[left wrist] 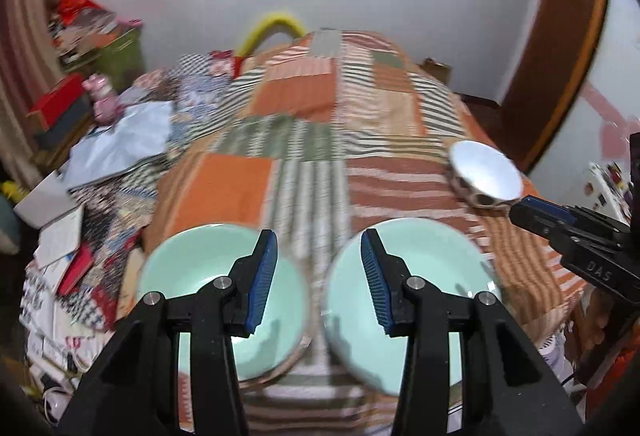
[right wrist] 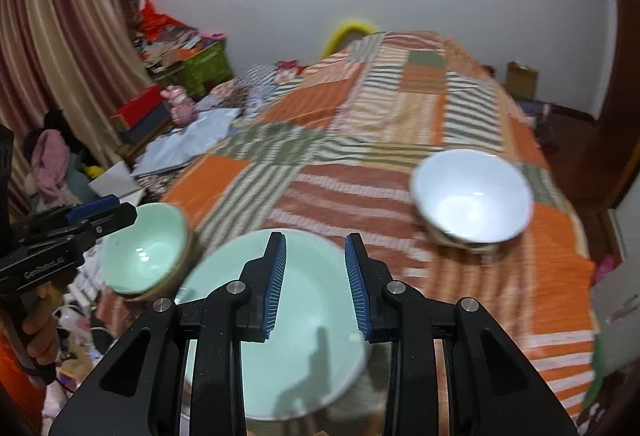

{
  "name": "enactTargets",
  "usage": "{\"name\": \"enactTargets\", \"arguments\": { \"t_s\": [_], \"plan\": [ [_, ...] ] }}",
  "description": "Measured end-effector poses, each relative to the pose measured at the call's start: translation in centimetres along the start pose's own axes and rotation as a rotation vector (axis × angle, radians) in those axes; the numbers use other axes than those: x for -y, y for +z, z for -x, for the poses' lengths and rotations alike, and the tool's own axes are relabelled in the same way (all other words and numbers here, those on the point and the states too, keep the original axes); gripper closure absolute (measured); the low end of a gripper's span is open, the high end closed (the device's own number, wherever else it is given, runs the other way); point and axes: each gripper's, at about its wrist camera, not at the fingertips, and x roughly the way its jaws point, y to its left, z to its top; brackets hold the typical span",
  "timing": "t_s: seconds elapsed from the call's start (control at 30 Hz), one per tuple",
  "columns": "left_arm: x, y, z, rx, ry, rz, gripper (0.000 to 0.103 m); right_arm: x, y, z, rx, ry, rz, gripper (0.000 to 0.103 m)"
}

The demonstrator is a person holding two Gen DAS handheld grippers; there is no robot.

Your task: Organize plates and bowls

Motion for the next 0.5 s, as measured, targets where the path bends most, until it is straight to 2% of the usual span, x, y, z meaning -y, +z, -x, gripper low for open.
{"name": "enactTargets", "arguments": {
  "t_s": [0.03,0.1,0.33,0.4,0.5],
  "plan": [
    [0.9,0.2,-0.3,0.000,-0.009,-0.011,0.060,0.8,-0.1,0.1,-0.003,-0.019,-0.005,0.073],
    [2.7,0.7,-1.0,-0.001,-0.030,-0.036,0.060,2.2,-0.3,0.4,-0.010,-0.044,-0.017,0.061],
    [8.0,2.8,-3.9,-0.024,-0.080,-0.108,0.060,6.6,-0.4,1.4,0.012,-0.125,-0.060,0.048],
    [9.3,3.4,-5.0,-0.038,-0.098,-0.117,0.054,7.9,-0.3,1.7,0.020,-0.152,-0.078,0.039],
    [10.7,4.1,-6.2,-0.047,-0.114,-0.126,0.050,9.5,0.0,1.7,0.025,-0.167,-0.098,0.038]
  ]
}}
